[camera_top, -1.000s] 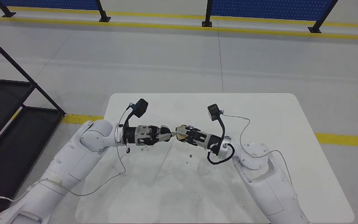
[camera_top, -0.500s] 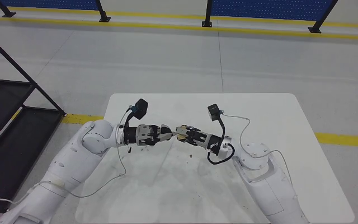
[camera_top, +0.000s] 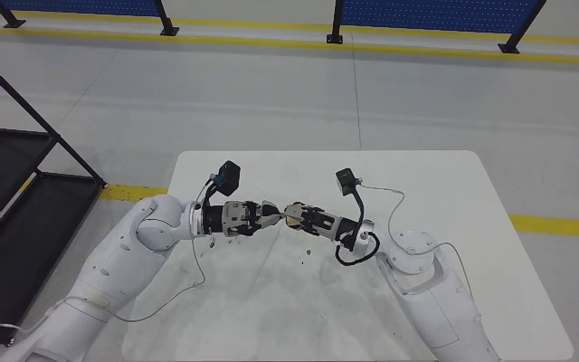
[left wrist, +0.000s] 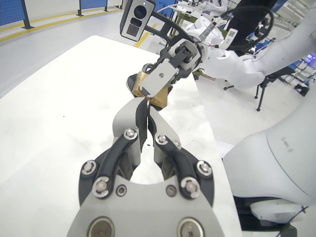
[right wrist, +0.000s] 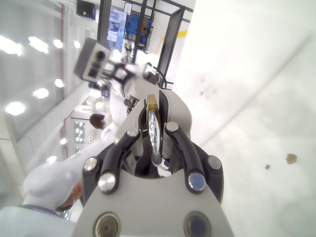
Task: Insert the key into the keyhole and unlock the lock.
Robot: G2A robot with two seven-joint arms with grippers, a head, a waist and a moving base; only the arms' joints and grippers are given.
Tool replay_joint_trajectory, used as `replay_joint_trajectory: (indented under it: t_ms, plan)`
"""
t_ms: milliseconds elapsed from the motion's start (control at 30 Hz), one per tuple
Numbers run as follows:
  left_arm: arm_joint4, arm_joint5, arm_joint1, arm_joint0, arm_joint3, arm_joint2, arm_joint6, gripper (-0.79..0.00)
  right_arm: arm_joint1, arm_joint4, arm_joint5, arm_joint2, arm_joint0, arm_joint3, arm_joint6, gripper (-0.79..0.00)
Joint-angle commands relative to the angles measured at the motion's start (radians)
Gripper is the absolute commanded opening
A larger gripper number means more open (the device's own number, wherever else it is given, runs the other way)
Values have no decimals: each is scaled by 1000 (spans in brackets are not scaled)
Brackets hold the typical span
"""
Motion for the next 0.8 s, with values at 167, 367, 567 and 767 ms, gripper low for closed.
replay_joint_trajectory:
  t_ms: [167,367,567,767]
  plan:
    - [70,0,0,11,-15,-4,56,-785,0,0,0,0,0,0,0,-785]
    - [136,0,1,19,-24,-12,120,-785,0,0,0,0,0,0,0,-785]
    - [224,0,1,26,-36,-19,186,-785,0,0,0,0,0,0,0,-785]
    - [301,0,1,37,-39,-23,257,-785,0,0,0,0,0,0,0,-785]
